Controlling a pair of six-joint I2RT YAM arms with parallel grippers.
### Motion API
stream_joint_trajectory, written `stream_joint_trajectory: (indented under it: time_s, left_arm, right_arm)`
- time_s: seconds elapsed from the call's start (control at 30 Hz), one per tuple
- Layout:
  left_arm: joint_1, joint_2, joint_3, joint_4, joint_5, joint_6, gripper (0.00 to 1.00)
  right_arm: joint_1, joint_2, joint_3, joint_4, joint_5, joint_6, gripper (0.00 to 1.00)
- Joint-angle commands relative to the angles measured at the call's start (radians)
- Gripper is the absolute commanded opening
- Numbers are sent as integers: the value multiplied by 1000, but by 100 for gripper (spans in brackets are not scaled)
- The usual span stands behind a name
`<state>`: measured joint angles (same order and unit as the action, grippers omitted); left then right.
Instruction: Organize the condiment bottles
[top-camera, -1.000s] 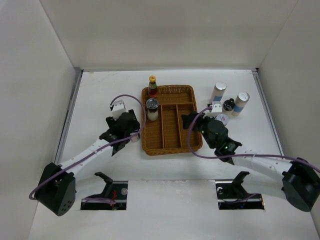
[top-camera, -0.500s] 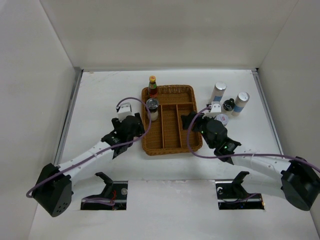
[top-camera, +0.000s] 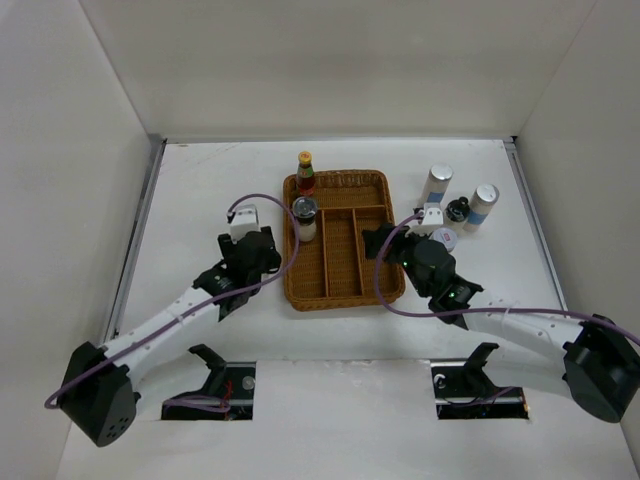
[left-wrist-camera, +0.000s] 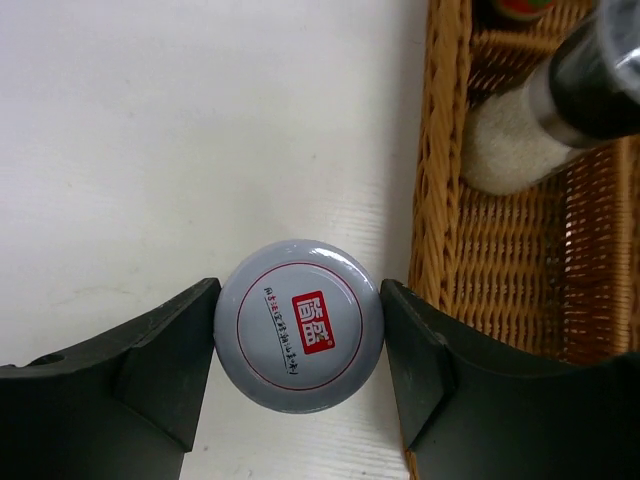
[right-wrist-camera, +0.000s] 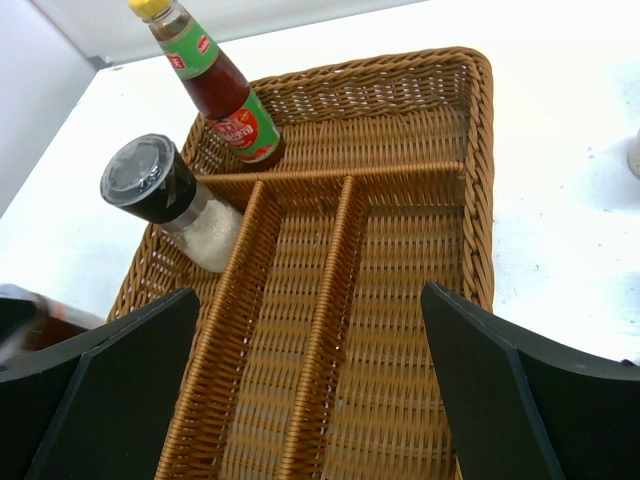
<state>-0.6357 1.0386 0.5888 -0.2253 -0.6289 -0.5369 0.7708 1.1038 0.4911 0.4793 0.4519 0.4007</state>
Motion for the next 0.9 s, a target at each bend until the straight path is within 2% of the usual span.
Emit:
stream_joint_trajectory:
  time_s: [0.0, 0.27, 0.57, 0.63, 0.7, 0.73, 0.77, 0.8, 0.87]
  left_arm:
    - [-23, -107, 146, 67, -77, 78, 24]
    - [-186, 46, 230, 174, -66, 86, 24]
    - [-219, 237, 194, 334, -14, 81, 25]
    - [-219, 271, 175, 362, -6, 83, 27]
    - [-224, 290, 151, 394, -12, 86, 30]
    - [-223, 296, 138, 411, -6, 84, 33]
    - [-226, 298, 126, 425, -5, 81, 36]
    - [-227, 298, 114, 440, -5, 81, 41]
    - [-235, 291, 86, 469, -6, 83, 50]
  right_arm:
    - [-1, -10, 14, 35, -7, 13, 100]
    - [-8, -24, 9, 28, 2, 13, 100]
    - [-11, -65, -6, 35, 27, 4, 100]
    - [-17, -79, -8, 25, 37, 3, 82]
    - [-23, -94, -8, 15, 51, -2, 54]
    - [-26, -104, -2, -4, 70, -3, 45]
    - [-31, -110, 7, -33, 97, -3, 40]
    - [-37, -114, 18, -71, 132, -3, 39]
    - [-52, -125, 32, -140, 203, 0, 44]
